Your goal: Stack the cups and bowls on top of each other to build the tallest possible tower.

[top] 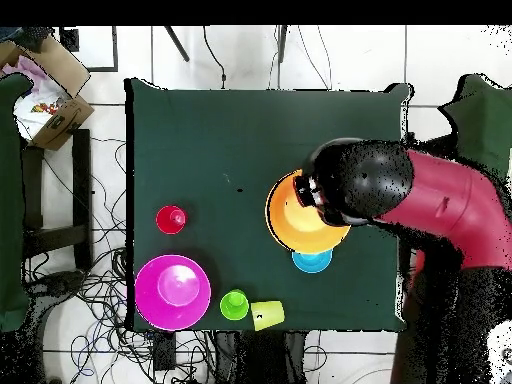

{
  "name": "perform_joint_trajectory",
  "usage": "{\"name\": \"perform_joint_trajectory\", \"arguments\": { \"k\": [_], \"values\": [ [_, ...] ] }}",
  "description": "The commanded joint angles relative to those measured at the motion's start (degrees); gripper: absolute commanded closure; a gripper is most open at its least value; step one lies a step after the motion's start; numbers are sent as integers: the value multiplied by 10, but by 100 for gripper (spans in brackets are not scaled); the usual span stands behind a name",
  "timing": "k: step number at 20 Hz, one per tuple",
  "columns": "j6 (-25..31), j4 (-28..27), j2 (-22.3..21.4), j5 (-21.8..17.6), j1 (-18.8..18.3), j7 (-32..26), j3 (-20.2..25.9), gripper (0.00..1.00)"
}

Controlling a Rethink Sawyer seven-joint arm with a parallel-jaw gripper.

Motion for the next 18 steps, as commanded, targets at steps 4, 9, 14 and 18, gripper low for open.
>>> {"name": "perform_joint_trajectory", "arguments": {
  "k": [4,9,14,18],
  "values": [
    [-101,99,53,-4,45,140,-11,0],
    [-92,51,123,-6,49,159,-22,0],
    [-95,31,148,20,15,118,8,0],
    [-97,18,160,17,13,118,8,0]
  ]
}}
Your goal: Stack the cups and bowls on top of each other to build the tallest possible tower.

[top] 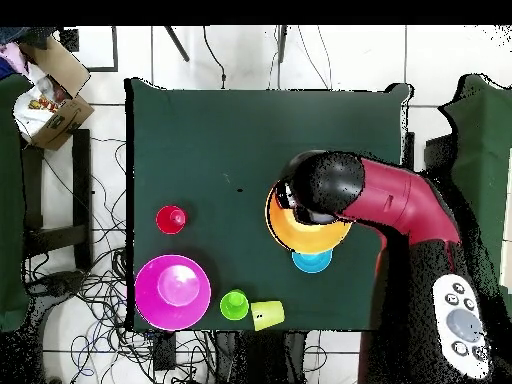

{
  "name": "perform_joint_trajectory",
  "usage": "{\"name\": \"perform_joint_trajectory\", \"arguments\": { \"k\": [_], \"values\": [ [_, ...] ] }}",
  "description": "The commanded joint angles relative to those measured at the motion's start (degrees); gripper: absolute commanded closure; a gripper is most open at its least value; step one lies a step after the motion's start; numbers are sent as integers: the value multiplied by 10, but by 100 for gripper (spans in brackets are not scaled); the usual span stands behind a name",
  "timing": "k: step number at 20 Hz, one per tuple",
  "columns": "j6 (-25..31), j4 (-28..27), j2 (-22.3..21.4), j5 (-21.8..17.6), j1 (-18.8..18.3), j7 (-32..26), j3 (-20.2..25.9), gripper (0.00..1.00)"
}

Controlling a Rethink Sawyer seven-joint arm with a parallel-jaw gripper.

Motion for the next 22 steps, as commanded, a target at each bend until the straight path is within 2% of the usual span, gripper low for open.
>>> {"name": "perform_joint_trajectory", "arguments": {
  "k": [1,7,12,15,18,20,22],
  "values": [
    [-27,-7,65,3,-11,57,29,0],
    [-21,7,45,4,-1,62,29,0],
    [28,-20,39,-1,10,64,21,0],
    [109,-39,-13,-20,25,53,-1,0],
    [193,-71,-69,-18,18,19,1,0],
    [213,-81,-86,-17,8,-2,9,0],
    [223,-89,-84,-25,6,-7,12,0]
  ]
}}
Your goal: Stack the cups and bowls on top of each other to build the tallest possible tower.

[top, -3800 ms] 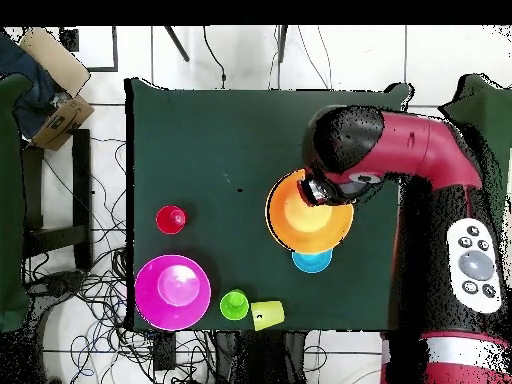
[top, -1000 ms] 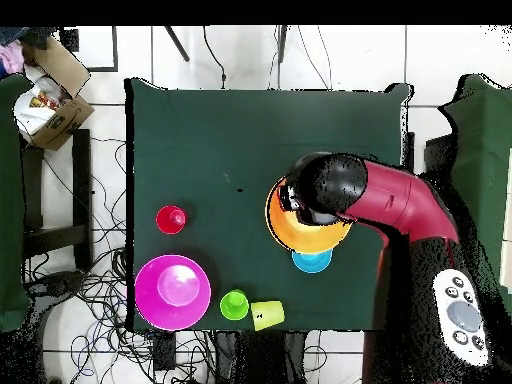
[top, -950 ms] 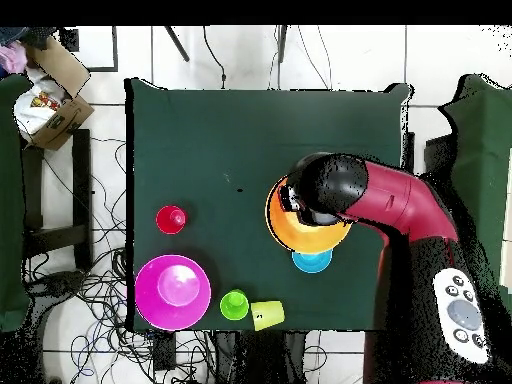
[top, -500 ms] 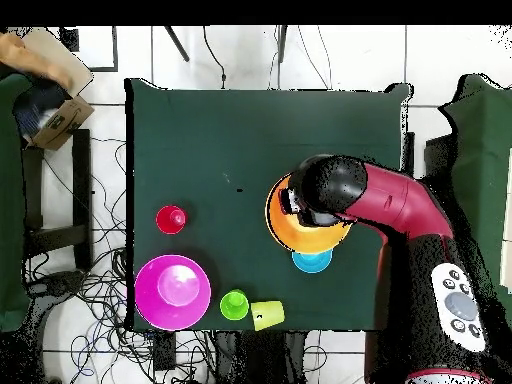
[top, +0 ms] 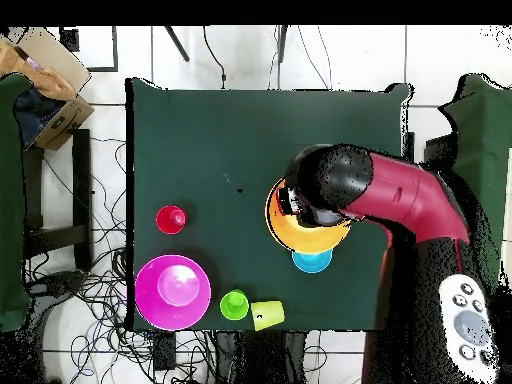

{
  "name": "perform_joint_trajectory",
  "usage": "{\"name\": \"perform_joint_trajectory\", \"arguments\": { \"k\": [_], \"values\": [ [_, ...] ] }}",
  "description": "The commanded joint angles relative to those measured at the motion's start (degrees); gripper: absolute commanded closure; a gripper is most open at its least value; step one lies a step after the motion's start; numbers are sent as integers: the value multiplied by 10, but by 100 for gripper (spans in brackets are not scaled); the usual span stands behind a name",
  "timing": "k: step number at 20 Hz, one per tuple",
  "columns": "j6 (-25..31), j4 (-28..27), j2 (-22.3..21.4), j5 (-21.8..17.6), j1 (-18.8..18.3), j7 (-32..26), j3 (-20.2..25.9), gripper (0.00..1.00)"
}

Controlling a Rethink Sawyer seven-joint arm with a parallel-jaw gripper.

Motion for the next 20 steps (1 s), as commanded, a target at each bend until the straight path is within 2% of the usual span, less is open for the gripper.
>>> {"name": "perform_joint_trajectory", "arguments": {
  "k": [1,5,7,9,10,15,20],
  "values": [
    [122,-66,-59,-25,1,-7,18,0],
    [90,-43,-56,-20,-9,-9,24,0],
    [11,12,-45,-15,-11,-2,27,0],
    [-68,49,-11,-39,3,31,21,0],
    [-73,51,4,-46,11,45,19,0],
    [-133,71,34,-6,41,142,4,0],
    [-163,78,46,27,47,166,0,0]
  ]
}}
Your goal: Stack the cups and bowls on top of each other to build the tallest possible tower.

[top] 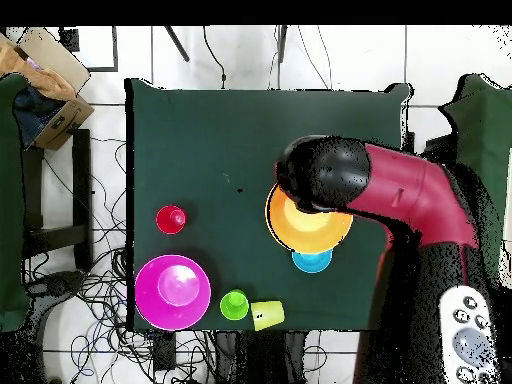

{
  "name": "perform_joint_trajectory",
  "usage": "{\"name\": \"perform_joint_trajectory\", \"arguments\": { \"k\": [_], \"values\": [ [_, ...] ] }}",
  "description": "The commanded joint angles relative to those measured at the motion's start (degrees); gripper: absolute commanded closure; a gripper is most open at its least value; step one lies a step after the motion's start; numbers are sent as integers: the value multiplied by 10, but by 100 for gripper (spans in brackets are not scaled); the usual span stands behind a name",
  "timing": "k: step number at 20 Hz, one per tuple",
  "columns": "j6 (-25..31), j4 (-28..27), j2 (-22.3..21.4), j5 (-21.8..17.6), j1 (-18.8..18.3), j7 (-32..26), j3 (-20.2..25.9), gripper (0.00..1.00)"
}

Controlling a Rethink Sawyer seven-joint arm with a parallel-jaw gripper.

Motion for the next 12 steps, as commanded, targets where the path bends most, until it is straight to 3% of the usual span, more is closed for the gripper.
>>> {"name": "perform_joint_trajectory", "arguments": {
  "k": [1,7,12],
  "values": [
    [-51,85,64,20,28,149,2,0],
    [-120,95,82,12,48,189,-6,0],
    [-97,72,91,2,82,224,-23,0]
  ]
}}
